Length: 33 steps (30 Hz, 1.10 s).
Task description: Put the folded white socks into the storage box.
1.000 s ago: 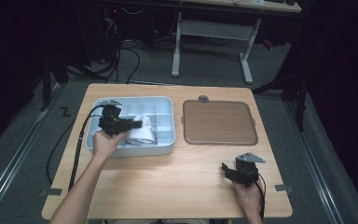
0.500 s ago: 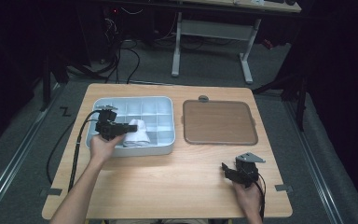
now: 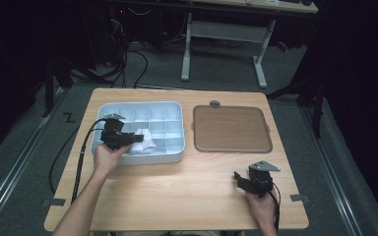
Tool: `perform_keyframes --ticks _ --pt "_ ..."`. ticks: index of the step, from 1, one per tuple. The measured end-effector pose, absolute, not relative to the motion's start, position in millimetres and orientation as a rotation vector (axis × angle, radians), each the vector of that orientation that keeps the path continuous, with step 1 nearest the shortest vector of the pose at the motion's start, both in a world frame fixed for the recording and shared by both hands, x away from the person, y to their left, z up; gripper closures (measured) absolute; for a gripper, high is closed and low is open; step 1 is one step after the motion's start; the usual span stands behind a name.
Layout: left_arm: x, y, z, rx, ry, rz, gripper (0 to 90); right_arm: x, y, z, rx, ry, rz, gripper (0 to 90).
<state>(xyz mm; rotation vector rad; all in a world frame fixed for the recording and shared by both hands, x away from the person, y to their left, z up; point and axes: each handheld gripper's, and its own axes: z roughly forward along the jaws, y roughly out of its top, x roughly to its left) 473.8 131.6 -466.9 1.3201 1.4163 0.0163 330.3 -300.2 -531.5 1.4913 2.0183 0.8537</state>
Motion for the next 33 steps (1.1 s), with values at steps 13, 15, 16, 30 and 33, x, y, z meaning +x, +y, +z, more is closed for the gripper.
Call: perform_keyframes --ticks 13,15,16,30,33 --pt "470.4 133.6 -473.6 1.362 1.415 0.035 71.9 330.3 -300.2 -531.5 1.491 2.018 0.854 35.6" --pt "470.2 132.9 -473.7 1.360 1.419 0.037 72.0 330.3 -300.2 -531.5 1.492 2.018 0.854 35.6" --pt "470.1 132.9 -473.9 1.364 1.417 0.037 72.1 330.4 -300.2 -531.5 1.492 2.017 0.854 35.6" --pt "468.2 129.9 -476.6 1.420 1.425 0.075 72.6 330.3 -300.2 -531.5 1.491 2.018 0.854 35.6" --pt "468.8 129.5 -477.0 1.431 1.432 0.075 72.6 330.3 -300.1 -531.5 1.493 2.017 0.854 35.6"
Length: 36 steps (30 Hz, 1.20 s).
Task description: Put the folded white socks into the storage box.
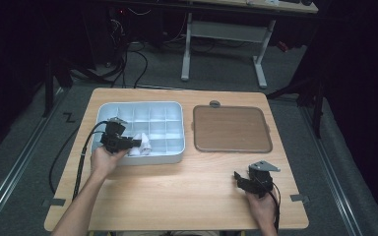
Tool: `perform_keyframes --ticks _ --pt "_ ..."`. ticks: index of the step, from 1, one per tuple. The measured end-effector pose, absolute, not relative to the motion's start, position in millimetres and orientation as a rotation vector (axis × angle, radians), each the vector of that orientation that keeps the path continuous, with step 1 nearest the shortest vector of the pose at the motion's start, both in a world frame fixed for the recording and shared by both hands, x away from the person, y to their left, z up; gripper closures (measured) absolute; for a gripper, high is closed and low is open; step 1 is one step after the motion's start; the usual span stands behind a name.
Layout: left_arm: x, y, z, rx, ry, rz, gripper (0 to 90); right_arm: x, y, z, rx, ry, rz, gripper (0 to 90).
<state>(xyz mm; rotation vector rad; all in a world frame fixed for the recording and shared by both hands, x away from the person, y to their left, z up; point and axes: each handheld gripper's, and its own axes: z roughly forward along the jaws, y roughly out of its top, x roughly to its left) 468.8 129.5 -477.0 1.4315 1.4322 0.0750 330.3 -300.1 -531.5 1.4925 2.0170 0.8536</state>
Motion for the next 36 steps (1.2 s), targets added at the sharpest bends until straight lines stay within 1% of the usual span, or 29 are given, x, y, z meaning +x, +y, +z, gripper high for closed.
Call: perform_keyframes --ticks 9,12,13,23,36 --pt "467.9 124.7 -479.3 1.491 1.431 0.114 72.8 330.3 -300.1 -531.5 1.492 2.017 0.853 35.6" --pt "465.2 113.7 -486.7 1.592 1.415 0.172 73.1 330.3 -300.1 -531.6 1.492 2.017 0.853 35.6" --pt "466.9 110.9 -486.8 1.609 1.434 0.160 73.2 330.3 -300.1 -531.5 1.492 2.017 0.854 35.6" --pt "469.7 110.7 -487.0 1.599 1.468 0.143 72.7 330.3 -300.2 -531.5 1.490 2.019 0.853 35.6" --pt "468.0 110.3 -484.2 1.566 1.470 0.175 66.5 330.3 -300.1 -531.5 1.491 2.018 0.854 35.5"
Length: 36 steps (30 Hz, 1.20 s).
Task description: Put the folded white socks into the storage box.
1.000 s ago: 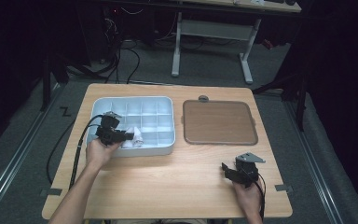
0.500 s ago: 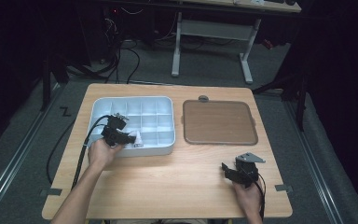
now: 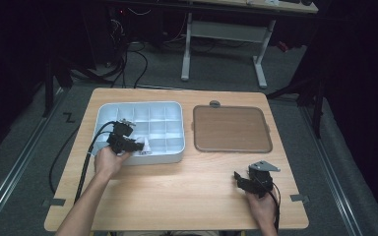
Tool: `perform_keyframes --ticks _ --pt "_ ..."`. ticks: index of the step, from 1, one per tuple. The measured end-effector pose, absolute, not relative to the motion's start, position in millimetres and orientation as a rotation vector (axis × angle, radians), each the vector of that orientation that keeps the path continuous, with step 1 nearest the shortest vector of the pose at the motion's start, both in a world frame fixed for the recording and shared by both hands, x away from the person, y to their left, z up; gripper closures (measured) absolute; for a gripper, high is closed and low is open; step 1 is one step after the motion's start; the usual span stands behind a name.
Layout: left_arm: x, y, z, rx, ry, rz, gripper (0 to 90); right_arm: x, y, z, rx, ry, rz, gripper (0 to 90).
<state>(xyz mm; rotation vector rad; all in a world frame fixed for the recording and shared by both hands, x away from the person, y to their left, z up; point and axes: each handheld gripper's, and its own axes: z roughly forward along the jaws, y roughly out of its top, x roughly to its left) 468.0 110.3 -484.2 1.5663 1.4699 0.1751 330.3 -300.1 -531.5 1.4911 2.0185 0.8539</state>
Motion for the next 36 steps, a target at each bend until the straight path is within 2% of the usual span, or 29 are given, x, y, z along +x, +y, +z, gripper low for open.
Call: perform_keyframes --ticks 10,20,26,36 --pt "465.2 115.3 -476.9 1.502 1.468 0.145 56.1 330.3 -300.1 -531.5 1.491 2.019 0.854 35.5" --pt "460.4 120.7 -466.8 1.461 1.449 0.169 45.6 330.3 -300.2 -531.5 1.490 2.019 0.853 35.5" --pt "449.8 121.9 -452.7 1.428 1.412 0.178 43.2 330.3 -300.2 -531.5 1.490 2.019 0.853 35.5" --pt "431.7 103.3 -446.4 1.483 1.361 0.161 42.3 330.3 -300.1 -531.5 1.491 2.019 0.854 35.5"
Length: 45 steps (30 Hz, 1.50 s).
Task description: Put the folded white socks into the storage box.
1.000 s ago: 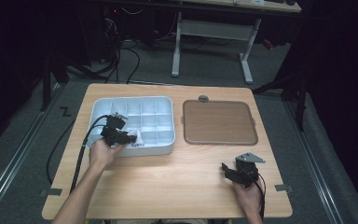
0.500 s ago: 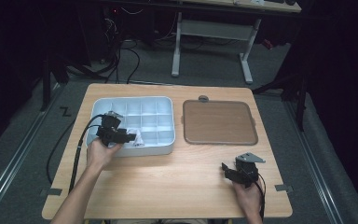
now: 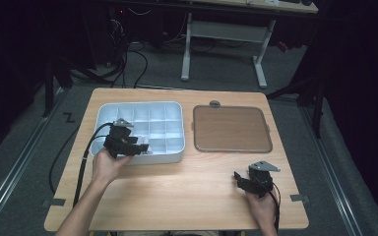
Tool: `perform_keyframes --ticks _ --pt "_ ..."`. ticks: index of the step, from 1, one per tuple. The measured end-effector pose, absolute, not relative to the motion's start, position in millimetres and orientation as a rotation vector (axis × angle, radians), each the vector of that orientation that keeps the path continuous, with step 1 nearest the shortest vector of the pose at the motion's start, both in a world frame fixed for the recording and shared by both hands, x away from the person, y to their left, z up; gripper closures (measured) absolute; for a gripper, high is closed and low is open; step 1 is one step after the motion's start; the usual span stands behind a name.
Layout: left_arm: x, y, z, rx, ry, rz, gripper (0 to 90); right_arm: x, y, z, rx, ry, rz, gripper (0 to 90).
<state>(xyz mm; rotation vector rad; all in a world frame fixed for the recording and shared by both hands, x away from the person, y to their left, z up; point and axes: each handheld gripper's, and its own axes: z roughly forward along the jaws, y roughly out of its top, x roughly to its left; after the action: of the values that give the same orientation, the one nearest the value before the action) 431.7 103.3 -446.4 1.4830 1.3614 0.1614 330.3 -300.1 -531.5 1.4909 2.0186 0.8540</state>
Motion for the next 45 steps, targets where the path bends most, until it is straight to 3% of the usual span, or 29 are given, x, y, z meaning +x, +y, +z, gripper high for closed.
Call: perform_keyframes --ticks 12,20,30,45 --pt "435.5 96.2 -457.4 1.539 1.396 0.186 44.3 330.3 -300.1 -531.5 1.491 2.018 0.854 35.5" --pt "444.0 95.9 -467.5 1.581 1.424 0.231 57.0 330.3 -300.2 -531.5 1.490 2.020 0.853 35.5" --pt "450.7 89.9 -482.4 1.646 1.451 0.273 79.7 330.3 -300.1 -531.5 1.491 2.019 0.854 35.5" --pt "454.8 87.6 -491.7 1.657 1.474 0.231 83.0 330.3 -300.2 -531.5 1.489 2.020 0.853 35.4"
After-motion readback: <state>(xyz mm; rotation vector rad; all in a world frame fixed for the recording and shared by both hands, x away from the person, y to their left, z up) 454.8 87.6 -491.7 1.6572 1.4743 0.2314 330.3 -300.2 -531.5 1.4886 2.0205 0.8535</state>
